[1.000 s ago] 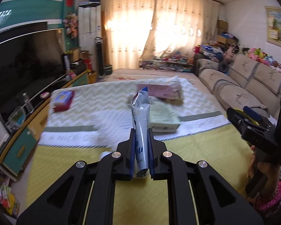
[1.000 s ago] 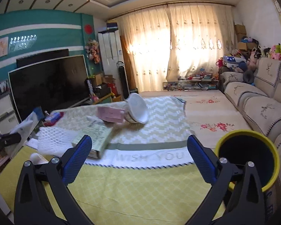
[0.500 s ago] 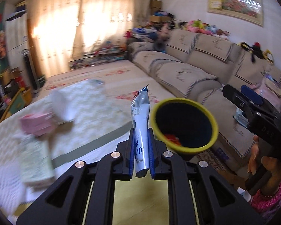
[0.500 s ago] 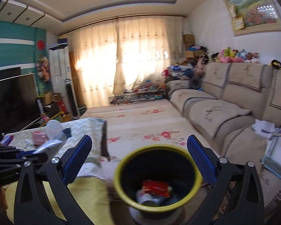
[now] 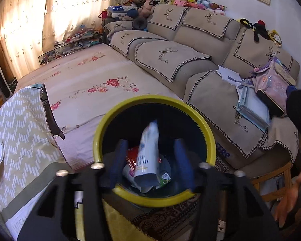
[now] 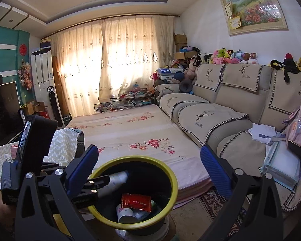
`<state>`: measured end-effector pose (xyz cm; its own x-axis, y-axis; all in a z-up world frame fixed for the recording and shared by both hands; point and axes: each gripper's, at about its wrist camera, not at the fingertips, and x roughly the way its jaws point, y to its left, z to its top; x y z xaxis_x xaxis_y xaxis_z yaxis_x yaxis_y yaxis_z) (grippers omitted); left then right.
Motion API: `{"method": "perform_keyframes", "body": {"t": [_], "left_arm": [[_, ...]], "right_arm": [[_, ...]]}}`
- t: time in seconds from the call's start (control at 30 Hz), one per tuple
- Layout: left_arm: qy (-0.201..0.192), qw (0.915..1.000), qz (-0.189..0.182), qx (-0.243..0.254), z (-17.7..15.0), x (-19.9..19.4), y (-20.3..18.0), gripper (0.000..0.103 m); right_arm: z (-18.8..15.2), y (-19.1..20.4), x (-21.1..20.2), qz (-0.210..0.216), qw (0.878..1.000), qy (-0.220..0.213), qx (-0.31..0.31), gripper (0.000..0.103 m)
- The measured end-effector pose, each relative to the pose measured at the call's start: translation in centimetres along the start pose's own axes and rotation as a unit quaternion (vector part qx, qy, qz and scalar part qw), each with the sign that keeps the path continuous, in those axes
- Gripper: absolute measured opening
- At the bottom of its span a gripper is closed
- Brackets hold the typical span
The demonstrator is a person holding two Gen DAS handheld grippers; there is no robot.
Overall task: Collect trash
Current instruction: 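Carry the toothpaste tube with the left gripper into the bin and release, then move the right gripper back over the table to the boxed package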
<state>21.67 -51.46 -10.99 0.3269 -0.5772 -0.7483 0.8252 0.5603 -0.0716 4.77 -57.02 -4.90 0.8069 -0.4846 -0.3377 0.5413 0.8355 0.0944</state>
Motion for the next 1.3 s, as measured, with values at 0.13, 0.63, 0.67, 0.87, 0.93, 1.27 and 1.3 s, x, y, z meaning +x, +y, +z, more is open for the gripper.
{"method": "perform_keyframes", "body": {"t": [0.13,0.63,0.67,0.87,0.93,1.27,1.3], "left_arm": [[-0.029,0.9994,0.007,-0.014,-0.8,-2.5,0.7,0.073],[-0.136,0.9783,0.125,-0.094,-10.5,-20.9,8.2,0.094],[-0.141,0.9755,0.136,-0.101,-11.5,-22.2,8.7,0.095],[-0.170,0.9542,0.198,-0.146,-17.2,-29.0,11.8,0.098],[-0.177,0.9441,0.225,-0.163,-19.7,-31.5,13.0,0.098],[-0.192,0.8926,0.303,-0.273,-30.0,-39.2,19.7,0.098],[-0.192,0.8882,0.308,-0.281,-30.7,-39.7,20.2,0.098]], "right_arm": [[0.1,0.3,0.2,0.002,1.000,0.004,0.000,0.097],[-0.2,6.2,-1.4,0.065,0.998,0.012,-0.022,0.097],[-0.2,7.0,-1.5,0.073,0.997,0.013,-0.026,0.097],[-1.0,12.8,-2.4,0.133,0.989,0.028,-0.057,0.097],[-1.4,15.0,-2.7,0.161,0.984,0.039,-0.066,0.097],[-3.8,26.0,-3.7,0.295,0.943,0.104,-0.112,0.097],[-4.2,27.0,-3.7,0.306,0.938,0.112,-0.116,0.097]]}}
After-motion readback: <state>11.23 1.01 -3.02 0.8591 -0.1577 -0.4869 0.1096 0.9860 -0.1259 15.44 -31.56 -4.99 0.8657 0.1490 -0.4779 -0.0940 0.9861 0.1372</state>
